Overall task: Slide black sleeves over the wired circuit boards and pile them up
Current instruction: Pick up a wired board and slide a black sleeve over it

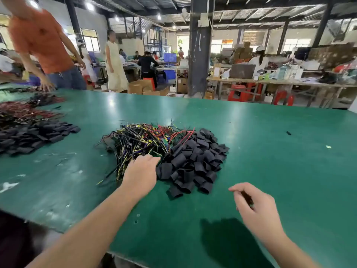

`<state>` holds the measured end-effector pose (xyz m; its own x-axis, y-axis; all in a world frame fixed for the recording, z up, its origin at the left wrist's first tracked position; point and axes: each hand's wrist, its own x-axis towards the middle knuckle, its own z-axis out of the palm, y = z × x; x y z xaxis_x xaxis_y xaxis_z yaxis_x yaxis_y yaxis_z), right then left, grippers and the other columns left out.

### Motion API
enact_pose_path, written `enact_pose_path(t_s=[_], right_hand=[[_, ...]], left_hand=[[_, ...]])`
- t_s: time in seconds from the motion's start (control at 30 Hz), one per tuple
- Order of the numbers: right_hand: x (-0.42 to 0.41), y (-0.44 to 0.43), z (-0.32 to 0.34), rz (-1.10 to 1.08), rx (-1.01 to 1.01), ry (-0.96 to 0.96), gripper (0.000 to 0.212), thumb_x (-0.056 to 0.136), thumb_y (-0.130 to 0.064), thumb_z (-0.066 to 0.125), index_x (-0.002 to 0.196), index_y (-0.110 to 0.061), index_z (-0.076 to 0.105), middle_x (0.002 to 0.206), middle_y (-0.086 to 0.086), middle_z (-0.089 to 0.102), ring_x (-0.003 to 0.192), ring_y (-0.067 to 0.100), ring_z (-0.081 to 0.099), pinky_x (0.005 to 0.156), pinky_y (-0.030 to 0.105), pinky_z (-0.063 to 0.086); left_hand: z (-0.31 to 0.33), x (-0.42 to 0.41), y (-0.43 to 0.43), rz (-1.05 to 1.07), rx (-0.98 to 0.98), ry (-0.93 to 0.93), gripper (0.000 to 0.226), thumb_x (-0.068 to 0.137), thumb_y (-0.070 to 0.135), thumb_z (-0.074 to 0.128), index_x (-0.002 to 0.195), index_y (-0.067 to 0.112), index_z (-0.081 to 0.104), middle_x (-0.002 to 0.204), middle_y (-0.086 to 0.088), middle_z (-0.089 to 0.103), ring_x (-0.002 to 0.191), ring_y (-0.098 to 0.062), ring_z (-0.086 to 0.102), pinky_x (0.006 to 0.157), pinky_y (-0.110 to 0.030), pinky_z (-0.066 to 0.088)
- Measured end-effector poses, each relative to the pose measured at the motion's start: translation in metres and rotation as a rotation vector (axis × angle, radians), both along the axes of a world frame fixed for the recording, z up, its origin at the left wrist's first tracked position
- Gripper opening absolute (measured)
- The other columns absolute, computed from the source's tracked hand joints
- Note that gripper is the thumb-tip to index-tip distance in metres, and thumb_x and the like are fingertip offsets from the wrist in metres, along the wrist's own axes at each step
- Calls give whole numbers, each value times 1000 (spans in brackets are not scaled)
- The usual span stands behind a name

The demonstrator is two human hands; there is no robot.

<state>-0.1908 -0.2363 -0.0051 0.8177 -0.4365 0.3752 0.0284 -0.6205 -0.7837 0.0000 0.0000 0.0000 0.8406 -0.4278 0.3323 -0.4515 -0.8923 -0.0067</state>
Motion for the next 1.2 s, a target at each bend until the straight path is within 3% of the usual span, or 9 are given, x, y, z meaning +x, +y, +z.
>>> enact_pose_path(t_s=[0.1, 0.2, 0.4, 0.6, 0.67, 0.77, 0.93, 1.07, 1.2], right_hand=[[13, 3, -13, 22, 27, 114, 32, 90, -6, 56, 77, -33, 64, 54, 2, 58, 40, 6, 38, 41, 16, 30], [13, 0, -23, -19, 70, 133, 32, 89, -6, 55, 75, -35, 64, 57, -1, 60, 40, 6, 41, 42, 16, 32], [16, -2, -24, -8, 99, 142, 31, 88, -3, 56, 73, -30, 65, 55, 5, 57, 41, 6, 38, 43, 17, 32], [16, -5, -22, -3, 174, 144, 30, 88, -1, 54, 75, -25, 67, 47, -1, 55, 39, 3, 42, 41, 12, 31], [17, -6, -21, -3, 194, 147, 29, 88, -2, 53, 75, -24, 67, 47, 0, 55, 39, 3, 42, 40, 12, 32], [19, -9, -20, 1, 199, 160, 29, 88, -3, 53, 75, -26, 67, 47, 0, 55, 40, 4, 42, 41, 13, 33], [18, -8, -19, 7, 216, 140, 33, 90, -3, 54, 73, -28, 69, 49, 1, 57, 41, 6, 43, 42, 14, 35], [22, -3, -5, 208, 665, 9, 34, 85, 1, 64, 95, -30, 75, 78, 9, 68, 55, 15, 52, 56, 19, 46], [35, 10, 12, 509, 1016, -56, 71, 59, -22, 88, 123, -29, 59, 103, 5, 70, 70, 19, 64, 57, 22, 50]], left_hand=[[-7, 15, -18, 5, 169, -30, 33, 85, 2, 49, 113, 19, 54, 106, 0, 60, 101, -24, 56, 77, -33, 40], [-14, 30, -26, 93, 124, 66, 19, 85, 0, 53, 80, 16, 43, 83, 0, 54, 78, -24, 57, 59, -32, 37], [-5, 56, -45, 176, -100, 217, 43, 95, 43, 53, 65, 15, 40, 66, -3, 52, 64, -27, 51, 57, -32, 38], [3, 64, -52, 197, -138, 351, 43, 88, 29, 68, 60, 12, 40, 72, -15, 57, 71, -32, 60, 59, -33, 38], [15, 64, -50, 171, -185, 337, 43, 86, 31, 69, 61, 8, 44, 64, -14, 54, 59, -26, 55, 58, -31, 40], [36, 62, -44, 110, -312, 218, 38, 89, 29, 65, 71, -3, 57, 68, -17, 63, 63, -28, 61, 65, -35, 52], [73, 36, -41, -71, -598, 13, 21, 96, 20, 53, 87, 5, 64, 79, -8, 70, 73, -26, 66, 76, -38, 52], [79, -7, -44, -291, -590, 72, 15, 94, 16, 55, 84, 8, 63, 77, 3, 70, 66, -11, 66, 74, -28, 48], [64, -32, -48, -400, -400, 156, 12, 93, 21, 57, 86, 14, 63, 70, 3, 65, 70, -17, 63, 72, -37, 48]])
